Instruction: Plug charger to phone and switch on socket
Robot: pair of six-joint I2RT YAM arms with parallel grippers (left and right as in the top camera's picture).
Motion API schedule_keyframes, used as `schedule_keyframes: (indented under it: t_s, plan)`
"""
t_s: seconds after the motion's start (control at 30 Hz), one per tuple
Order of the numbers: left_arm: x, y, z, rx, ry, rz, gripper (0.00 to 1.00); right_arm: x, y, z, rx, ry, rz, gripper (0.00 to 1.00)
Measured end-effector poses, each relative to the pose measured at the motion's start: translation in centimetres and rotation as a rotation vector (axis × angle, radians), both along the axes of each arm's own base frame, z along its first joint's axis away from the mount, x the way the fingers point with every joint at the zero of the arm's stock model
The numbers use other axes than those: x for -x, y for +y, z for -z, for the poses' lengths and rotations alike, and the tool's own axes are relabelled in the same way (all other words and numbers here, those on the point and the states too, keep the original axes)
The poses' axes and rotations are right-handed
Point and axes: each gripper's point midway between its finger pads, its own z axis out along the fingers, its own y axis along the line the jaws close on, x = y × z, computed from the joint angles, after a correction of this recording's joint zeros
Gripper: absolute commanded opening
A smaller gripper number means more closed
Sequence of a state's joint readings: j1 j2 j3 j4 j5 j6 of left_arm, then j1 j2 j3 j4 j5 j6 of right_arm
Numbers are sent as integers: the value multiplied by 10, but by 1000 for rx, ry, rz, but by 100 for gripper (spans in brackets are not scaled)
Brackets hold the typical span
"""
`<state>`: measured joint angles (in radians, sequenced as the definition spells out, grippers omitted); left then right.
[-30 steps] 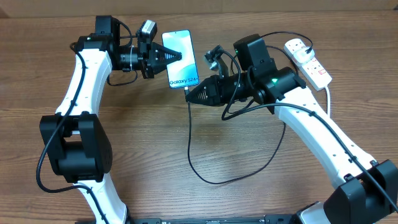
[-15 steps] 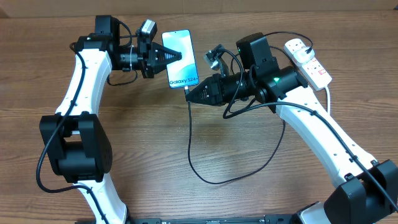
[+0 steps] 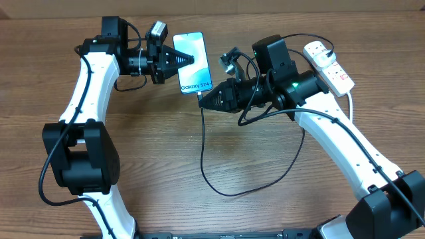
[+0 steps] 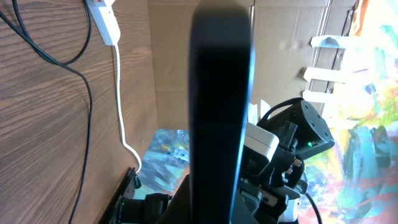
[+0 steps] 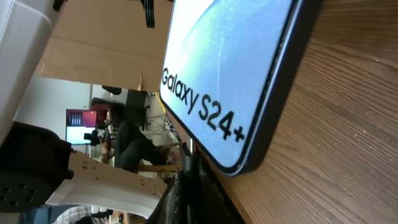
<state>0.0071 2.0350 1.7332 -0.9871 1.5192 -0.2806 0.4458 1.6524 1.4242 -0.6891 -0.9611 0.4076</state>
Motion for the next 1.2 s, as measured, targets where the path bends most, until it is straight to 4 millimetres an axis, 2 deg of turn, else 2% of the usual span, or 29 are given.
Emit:
schedule_keyframes:
  t_s: [1.2]
  plan:
    - [0,0,0,0,1,0,4,-2,8,0,-2,18,16,4]
